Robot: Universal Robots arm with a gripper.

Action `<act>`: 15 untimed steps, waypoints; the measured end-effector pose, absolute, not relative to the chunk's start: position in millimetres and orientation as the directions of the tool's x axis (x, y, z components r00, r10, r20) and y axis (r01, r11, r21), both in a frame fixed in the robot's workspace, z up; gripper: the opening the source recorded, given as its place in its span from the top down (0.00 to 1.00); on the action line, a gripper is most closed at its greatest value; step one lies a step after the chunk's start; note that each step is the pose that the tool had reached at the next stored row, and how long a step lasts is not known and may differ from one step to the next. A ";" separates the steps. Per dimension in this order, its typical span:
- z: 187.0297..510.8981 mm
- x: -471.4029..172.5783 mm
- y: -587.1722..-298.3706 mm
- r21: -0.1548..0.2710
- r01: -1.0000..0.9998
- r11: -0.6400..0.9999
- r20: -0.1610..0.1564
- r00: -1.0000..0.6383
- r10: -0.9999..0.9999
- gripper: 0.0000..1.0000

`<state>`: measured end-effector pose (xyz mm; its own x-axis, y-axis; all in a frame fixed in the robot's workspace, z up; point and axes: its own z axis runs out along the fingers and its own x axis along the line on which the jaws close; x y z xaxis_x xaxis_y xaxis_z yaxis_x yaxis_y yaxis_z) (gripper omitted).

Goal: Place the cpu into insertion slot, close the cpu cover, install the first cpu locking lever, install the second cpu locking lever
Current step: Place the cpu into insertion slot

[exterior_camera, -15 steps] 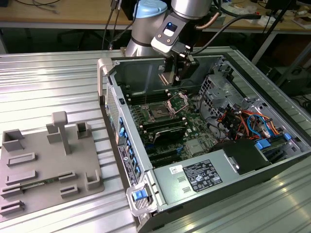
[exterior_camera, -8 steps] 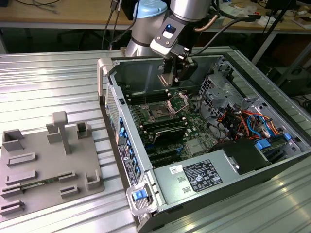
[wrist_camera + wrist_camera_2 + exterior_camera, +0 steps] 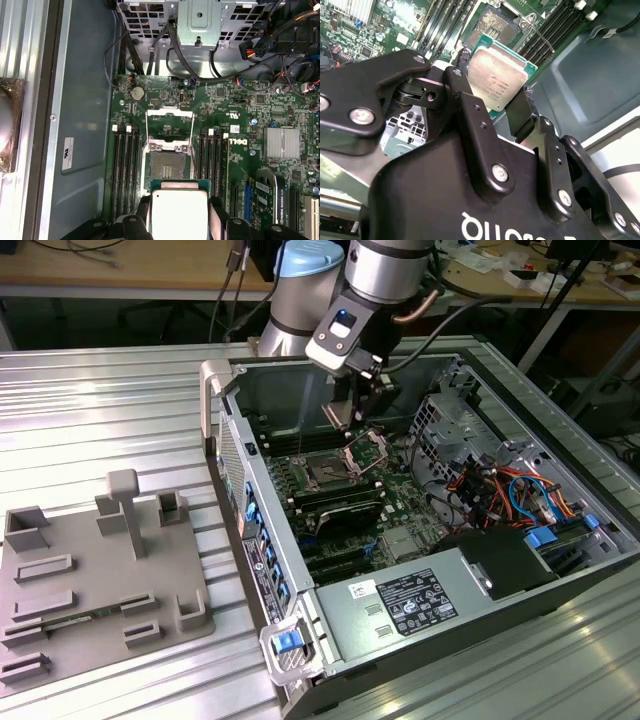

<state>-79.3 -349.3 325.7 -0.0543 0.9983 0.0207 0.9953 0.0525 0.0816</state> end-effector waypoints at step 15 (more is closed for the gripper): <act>297.1 -77.4 -347.2 0.072 0.997 -0.028 0.021 0.027 0.999 0.45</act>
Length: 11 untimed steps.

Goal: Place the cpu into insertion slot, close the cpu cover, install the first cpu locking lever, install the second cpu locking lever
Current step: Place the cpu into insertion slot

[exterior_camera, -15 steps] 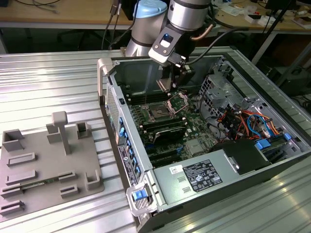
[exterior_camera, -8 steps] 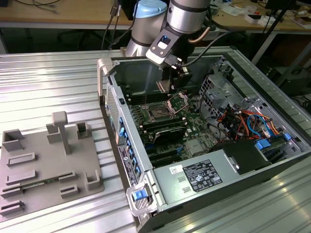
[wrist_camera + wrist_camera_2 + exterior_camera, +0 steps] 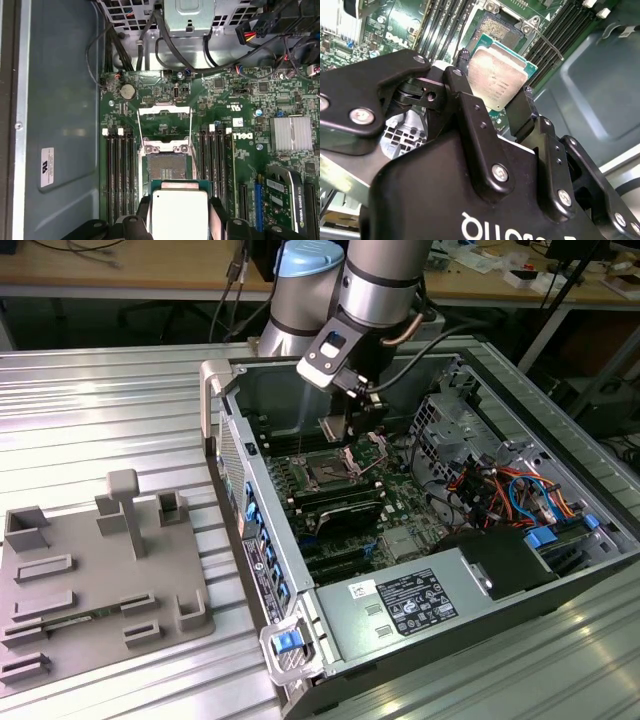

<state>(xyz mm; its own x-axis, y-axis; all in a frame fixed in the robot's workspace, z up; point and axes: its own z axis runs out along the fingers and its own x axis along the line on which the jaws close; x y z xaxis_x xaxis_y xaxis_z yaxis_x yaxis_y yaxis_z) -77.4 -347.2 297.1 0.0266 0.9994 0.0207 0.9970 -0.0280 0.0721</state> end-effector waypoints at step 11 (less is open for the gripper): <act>280.0 -74.3 -343.7 0.070 0.997 -0.021 0.020 0.020 1.000 0.45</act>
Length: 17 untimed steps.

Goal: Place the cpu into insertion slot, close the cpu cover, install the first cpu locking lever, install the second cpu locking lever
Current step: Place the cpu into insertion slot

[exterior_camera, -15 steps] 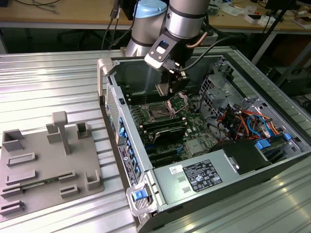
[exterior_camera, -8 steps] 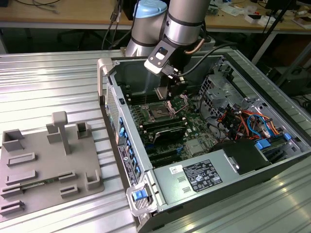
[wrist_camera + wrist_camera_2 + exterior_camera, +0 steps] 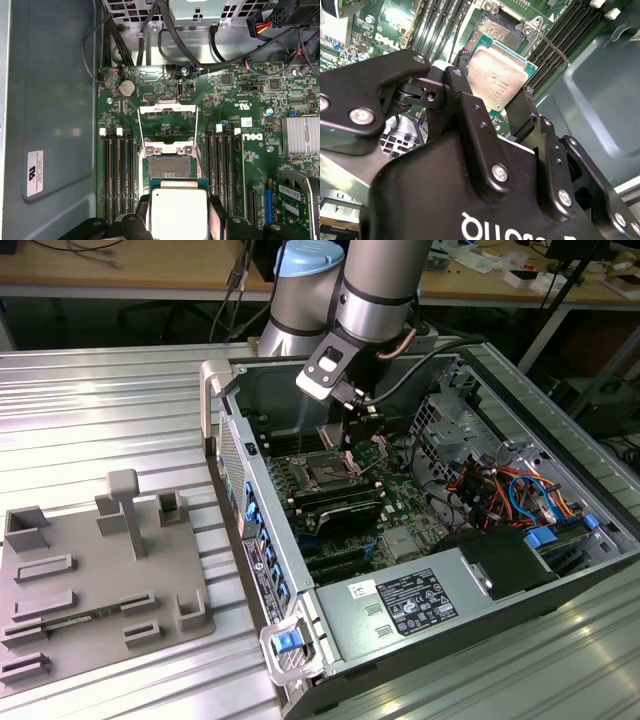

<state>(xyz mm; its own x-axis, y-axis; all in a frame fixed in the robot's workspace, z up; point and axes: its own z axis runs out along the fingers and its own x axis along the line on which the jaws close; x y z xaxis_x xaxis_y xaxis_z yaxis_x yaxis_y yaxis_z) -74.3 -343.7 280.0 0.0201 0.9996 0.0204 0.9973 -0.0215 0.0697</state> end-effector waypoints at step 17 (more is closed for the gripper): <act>271.4 -74.1 -343.0 0.070 0.997 -0.020 0.020 0.019 1.000 0.45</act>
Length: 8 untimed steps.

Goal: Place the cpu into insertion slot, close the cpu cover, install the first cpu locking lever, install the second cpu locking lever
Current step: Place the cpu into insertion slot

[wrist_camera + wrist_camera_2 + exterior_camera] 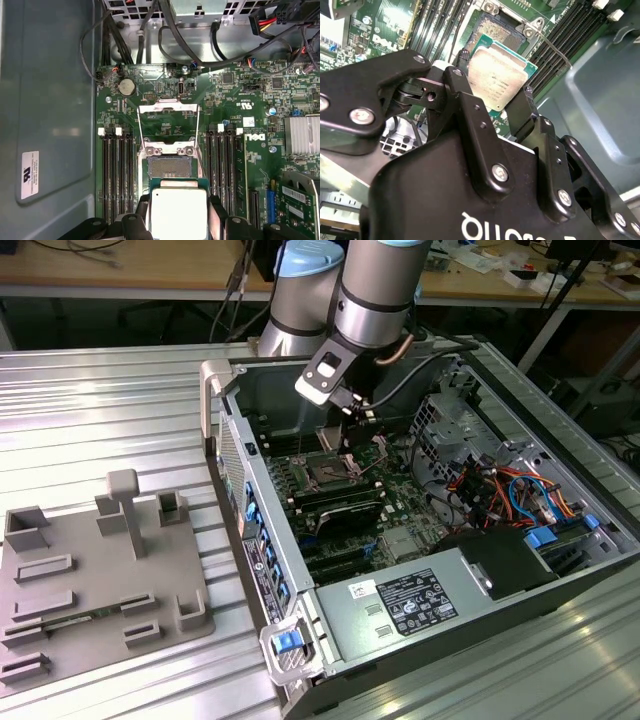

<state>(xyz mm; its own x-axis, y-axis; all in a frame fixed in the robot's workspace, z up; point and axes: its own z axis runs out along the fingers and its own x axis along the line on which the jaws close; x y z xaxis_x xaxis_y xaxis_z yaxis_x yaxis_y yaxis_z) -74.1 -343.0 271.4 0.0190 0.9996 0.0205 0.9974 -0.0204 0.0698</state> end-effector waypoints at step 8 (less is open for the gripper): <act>251.8 -73.9 -340.0 0.070 0.998 -0.004 0.020 0.002 1.000 0.45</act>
<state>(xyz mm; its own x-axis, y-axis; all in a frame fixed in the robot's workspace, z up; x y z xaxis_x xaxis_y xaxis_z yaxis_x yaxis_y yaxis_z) -73.9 -340.0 251.8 0.0024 0.9998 0.0203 0.9976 -0.0038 0.0698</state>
